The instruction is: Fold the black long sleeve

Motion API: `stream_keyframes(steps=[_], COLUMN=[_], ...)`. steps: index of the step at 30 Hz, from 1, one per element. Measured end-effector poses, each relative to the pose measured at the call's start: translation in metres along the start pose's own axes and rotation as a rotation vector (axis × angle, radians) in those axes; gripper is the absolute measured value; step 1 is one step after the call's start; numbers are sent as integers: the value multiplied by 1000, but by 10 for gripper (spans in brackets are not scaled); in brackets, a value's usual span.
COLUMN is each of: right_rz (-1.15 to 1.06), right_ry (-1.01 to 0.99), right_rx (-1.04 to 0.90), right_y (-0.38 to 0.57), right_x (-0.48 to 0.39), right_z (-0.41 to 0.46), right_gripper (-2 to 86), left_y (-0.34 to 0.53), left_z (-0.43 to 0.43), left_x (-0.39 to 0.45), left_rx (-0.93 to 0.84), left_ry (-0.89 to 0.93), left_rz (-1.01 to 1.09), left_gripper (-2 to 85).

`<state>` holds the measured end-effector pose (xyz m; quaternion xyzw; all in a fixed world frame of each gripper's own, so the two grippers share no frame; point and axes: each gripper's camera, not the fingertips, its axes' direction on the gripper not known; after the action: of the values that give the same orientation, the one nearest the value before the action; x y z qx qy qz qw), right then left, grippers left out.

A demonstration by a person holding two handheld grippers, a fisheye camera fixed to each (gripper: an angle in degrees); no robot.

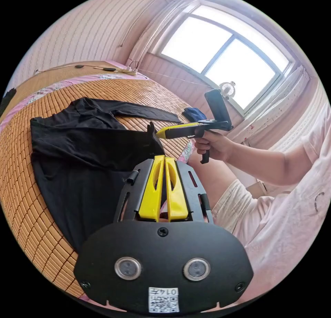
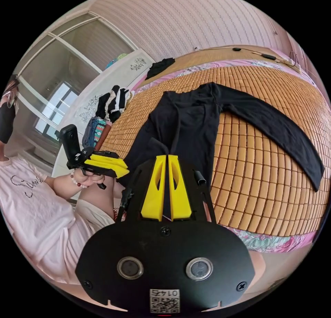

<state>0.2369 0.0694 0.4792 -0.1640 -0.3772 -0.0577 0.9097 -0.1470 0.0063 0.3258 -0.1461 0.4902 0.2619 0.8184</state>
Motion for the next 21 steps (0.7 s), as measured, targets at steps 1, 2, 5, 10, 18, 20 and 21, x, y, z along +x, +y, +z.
stream_keyframes(steps=[1, 2, 5, 10, 18, 20, 21], right_rz=[7, 17, 13, -176, -550, -554, -548], right_ry=[46, 108, 245, 207, 141, 169, 179], right_rx=[-86, -158, -217, -179, -172, -174, -174], right_y=[2, 4, -4, -85, -278, -327, -338], right_x=[5, 10, 14, -5, -76, -88, -90], right_z=[1, -1, -13, 8, 138, 173, 182], right_gripper=[18, 25, 53, 71, 77, 86, 90], left_y=[1, 2, 4, -4, -51, -62, -69], left_z=[3, 4, -6, -61, -58, -49, -43], left_x=[-1, -2, -16, -96, -198, -207, -212], left_rx=[-12, -14, -26, 70, -47, -72, -88], left_ry=[26, 30, -32, -345, -547, -582, -592], left_rz=[8, 12, 8, -115, -232, -210, -203], left_gripper=[3, 15, 58, 58, 50, 55, 61])
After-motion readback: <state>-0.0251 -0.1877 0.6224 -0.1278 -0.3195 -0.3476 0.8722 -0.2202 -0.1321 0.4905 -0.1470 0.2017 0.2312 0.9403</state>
